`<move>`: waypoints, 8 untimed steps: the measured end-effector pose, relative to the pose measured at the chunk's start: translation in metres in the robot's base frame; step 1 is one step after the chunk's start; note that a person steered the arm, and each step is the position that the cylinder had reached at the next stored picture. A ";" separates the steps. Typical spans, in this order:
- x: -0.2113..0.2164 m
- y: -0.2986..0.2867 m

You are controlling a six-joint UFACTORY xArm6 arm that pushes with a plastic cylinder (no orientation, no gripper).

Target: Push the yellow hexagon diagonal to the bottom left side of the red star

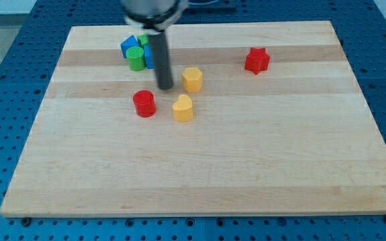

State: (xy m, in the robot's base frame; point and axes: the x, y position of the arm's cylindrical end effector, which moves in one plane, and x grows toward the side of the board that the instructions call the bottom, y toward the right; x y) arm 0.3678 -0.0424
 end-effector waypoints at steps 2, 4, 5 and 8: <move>0.019 0.040; 0.054 -0.050; 0.048 -0.025; -0.012 0.026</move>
State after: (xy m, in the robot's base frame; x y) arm 0.3558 -0.0160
